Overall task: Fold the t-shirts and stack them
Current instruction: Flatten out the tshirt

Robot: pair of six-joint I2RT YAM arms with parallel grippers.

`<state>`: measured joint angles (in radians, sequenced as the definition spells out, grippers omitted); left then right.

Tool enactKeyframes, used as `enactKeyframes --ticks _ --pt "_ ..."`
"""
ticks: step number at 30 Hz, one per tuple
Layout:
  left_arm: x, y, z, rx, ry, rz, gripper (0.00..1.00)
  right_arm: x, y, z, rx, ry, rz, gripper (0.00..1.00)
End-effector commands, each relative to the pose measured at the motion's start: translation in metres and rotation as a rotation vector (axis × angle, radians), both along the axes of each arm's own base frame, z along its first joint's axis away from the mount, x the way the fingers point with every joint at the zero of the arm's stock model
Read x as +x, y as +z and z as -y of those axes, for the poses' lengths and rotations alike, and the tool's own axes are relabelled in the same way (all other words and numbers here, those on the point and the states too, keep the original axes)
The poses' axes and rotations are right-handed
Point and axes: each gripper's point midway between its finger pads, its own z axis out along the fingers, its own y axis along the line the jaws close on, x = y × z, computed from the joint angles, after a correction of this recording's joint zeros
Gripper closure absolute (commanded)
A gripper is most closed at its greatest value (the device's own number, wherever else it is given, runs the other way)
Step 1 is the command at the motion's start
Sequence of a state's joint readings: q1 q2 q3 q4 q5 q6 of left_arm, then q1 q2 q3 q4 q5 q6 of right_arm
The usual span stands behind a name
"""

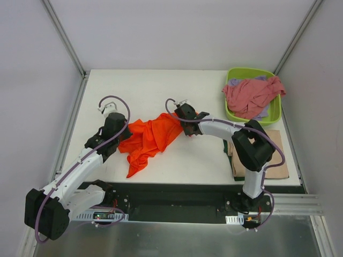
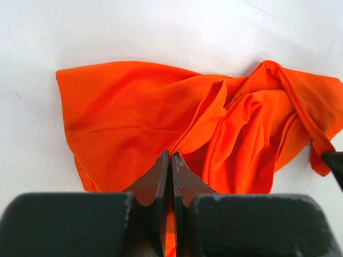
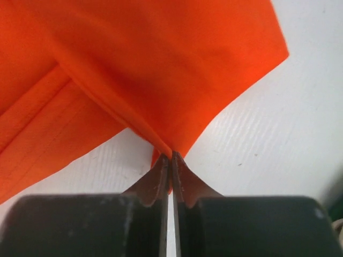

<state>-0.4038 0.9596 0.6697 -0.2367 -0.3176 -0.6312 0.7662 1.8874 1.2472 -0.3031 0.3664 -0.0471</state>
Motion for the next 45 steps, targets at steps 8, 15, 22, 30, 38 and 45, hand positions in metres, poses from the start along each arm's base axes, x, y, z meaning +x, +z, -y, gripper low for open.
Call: enactKeyframes --ticks 8,15,22,30,38,45 --pt "0.005 0.074 -0.039 0.109 0.130 0.167 1.00 0.017 0.120 0.071 -0.121 -0.099 0.274 1.00" --pt "-0.014 0.176 -0.061 0.072 0.184 0.419 1.00 -0.009 0.248 0.114 -0.040 -0.110 0.539 1.00" --pt "-0.059 0.291 -0.062 -0.054 0.095 0.701 1.00 -0.077 0.366 0.127 0.291 0.048 0.719 1.00" --pt "-0.141 0.423 -0.051 -0.145 -0.142 1.033 1.00 -0.172 0.469 0.132 0.630 0.319 0.842 1.00" --pt "-0.234 0.510 -0.046 -0.174 -0.362 1.318 1.00 -0.264 0.531 0.119 0.882 0.692 0.875 1.00" --pt "-0.202 0.523 -0.037 -0.094 -0.360 1.294 1.00 -0.236 0.542 0.123 0.853 0.574 0.930 1.00"
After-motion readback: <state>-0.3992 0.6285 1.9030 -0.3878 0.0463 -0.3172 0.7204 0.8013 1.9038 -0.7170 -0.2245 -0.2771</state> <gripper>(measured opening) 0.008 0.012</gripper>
